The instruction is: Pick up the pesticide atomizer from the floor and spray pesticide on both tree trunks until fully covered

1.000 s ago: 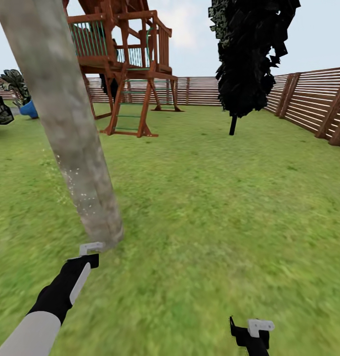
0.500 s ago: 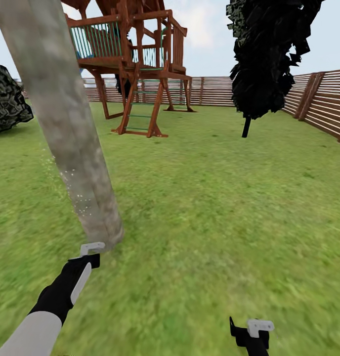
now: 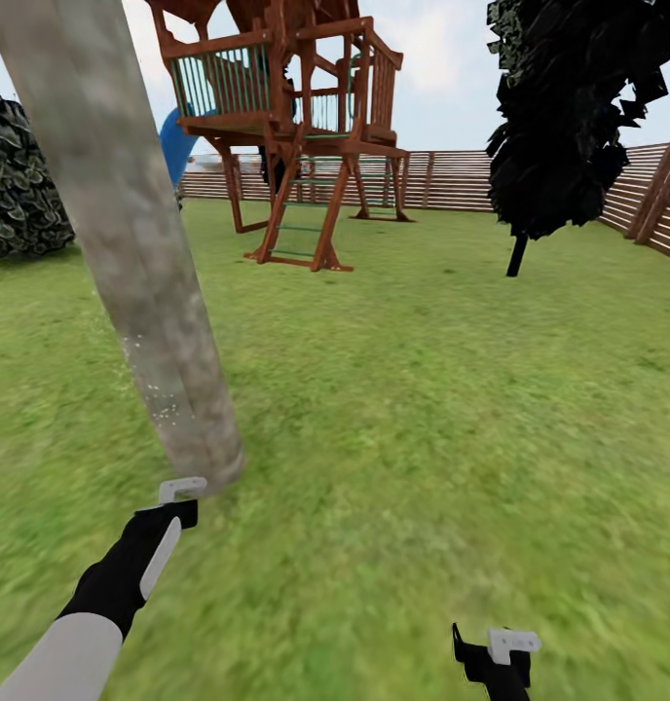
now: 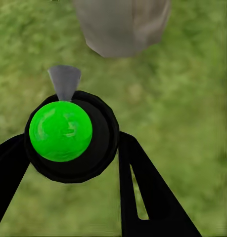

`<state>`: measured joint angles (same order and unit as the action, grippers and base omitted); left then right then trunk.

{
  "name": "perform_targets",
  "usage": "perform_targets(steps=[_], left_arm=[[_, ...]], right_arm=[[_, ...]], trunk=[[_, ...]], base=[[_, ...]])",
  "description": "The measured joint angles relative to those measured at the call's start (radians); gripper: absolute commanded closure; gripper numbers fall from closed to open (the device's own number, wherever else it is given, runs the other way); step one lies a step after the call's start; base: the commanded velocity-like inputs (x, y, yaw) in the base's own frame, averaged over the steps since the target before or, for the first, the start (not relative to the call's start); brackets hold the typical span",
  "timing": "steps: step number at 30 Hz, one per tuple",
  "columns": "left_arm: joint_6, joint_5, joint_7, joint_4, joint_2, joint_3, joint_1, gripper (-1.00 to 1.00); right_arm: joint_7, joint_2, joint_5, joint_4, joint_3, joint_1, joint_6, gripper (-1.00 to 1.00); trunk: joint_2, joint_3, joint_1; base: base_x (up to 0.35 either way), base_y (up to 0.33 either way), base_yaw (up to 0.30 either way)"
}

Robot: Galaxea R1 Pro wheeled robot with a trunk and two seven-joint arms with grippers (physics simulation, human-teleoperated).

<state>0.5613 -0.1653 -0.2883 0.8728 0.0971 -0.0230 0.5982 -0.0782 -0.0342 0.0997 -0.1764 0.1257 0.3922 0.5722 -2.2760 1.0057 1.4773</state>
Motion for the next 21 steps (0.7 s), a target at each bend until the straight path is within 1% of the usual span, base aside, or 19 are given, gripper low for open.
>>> perform_targets(steps=[6,21], left_arm=[[0.000,0.000,0.000,0.000,-0.003,0.000,0.000,1.00],[0.000,0.000,0.000,0.000,-0.003,0.000,0.000,1.00]], right_arm=[[0.000,0.000,0.000,0.000,0.000,0.000,0.000,-1.00],[0.000,0.000,0.000,0.000,0.000,0.000,0.000,-1.00]], trunk=[[0.000,0.000,0.000],[0.000,0.000,0.000]], base=[[0.103,-0.266,0.024],[0.074,-0.270,0.268]])
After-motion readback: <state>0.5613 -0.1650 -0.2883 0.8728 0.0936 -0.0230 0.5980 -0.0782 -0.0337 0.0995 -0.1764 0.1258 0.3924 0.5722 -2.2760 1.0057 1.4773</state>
